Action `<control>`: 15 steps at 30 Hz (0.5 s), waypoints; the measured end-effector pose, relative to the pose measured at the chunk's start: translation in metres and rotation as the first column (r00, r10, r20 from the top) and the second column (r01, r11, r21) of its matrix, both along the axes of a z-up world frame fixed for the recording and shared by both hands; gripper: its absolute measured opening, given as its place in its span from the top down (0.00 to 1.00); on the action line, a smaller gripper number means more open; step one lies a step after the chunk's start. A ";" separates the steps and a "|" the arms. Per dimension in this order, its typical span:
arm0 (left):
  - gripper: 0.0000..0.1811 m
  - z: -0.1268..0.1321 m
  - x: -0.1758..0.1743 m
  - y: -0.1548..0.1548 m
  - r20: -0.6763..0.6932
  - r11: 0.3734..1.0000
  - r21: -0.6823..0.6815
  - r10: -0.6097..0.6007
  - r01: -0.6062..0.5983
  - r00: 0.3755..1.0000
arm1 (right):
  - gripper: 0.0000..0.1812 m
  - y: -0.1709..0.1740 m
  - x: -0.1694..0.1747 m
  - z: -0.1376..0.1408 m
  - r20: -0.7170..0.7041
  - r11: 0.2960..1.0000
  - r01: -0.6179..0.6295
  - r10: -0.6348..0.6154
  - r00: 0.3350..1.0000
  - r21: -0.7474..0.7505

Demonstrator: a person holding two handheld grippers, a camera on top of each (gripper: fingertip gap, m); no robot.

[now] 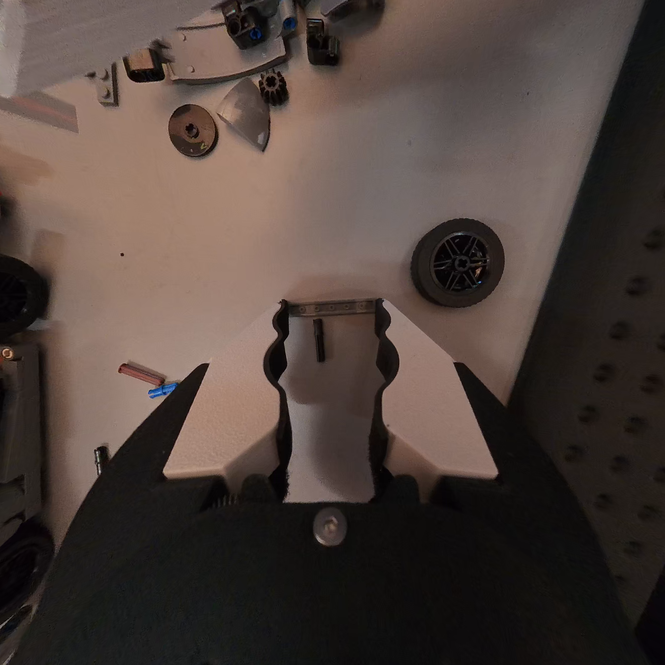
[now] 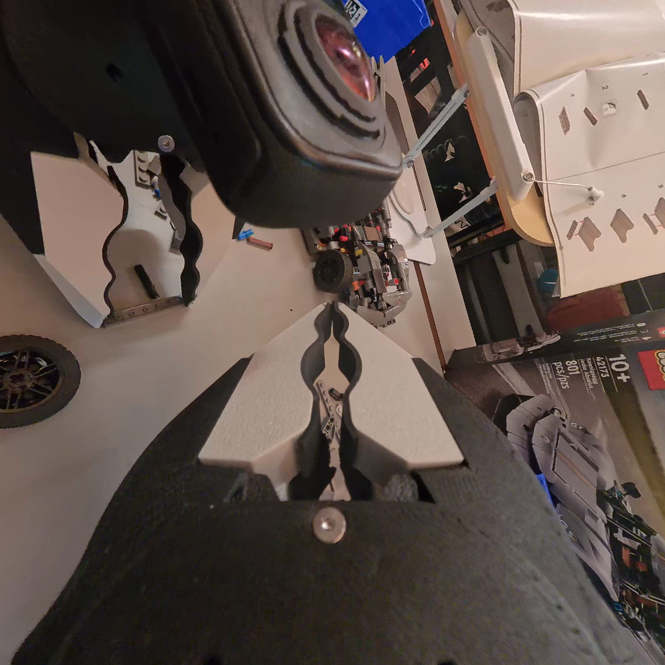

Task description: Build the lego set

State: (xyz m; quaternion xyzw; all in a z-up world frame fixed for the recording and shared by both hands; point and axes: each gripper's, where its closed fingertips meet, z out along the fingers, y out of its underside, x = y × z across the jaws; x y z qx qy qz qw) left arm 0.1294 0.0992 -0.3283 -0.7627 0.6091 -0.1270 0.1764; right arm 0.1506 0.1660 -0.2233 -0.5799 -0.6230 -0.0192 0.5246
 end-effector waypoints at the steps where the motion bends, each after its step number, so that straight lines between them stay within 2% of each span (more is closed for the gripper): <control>1: 0.75 0.000 -0.001 0.000 0.009 1.000 0.000 0.002 -0.002 1.000 | 1.00 0.000 0.000 0.001 -0.001 1.000 0.000 0.000 1.000 0.001; 5: 0.75 0.009 -0.008 0.007 0.068 0.999 0.018 0.029 -0.031 0.997 | 1.00 0.000 0.001 0.008 -0.022 1.000 0.009 -0.009 1.000 0.011; 7: 0.75 0.028 -0.011 0.013 0.168 0.998 -0.025 0.061 -0.058 0.984 | 1.00 -0.001 0.001 0.014 -0.039 1.000 0.009 -0.009 0.999 0.017; 9: 0.75 0.058 -0.010 0.024 0.309 0.993 -0.084 0.109 -0.087 0.945 | 1.00 -0.001 0.001 0.022 -0.057 0.999 0.013 -0.011 0.998 0.038; 10: 0.75 0.075 -0.009 0.030 0.382 0.986 -0.137 0.140 -0.094 0.913 | 1.00 -0.001 0.001 0.026 -0.068 0.999 0.015 -0.012 0.998 0.043; 12: 0.75 0.116 -0.003 0.045 0.573 0.967 -0.243 0.203 -0.073 0.794 | 1.00 0.000 0.003 0.036 -0.102 0.999 0.022 -0.017 0.995 0.044; 14: 0.75 0.144 -0.003 0.056 0.684 0.954 -0.299 0.226 -0.016 0.694 | 1.00 0.001 0.006 0.048 -0.158 0.999 0.028 -0.024 0.987 0.023; 15: 0.75 0.158 -0.005 0.063 0.742 0.949 -0.314 0.246 -0.001 0.624 | 1.00 0.001 0.009 0.057 -0.192 0.999 0.031 -0.027 0.981 0.015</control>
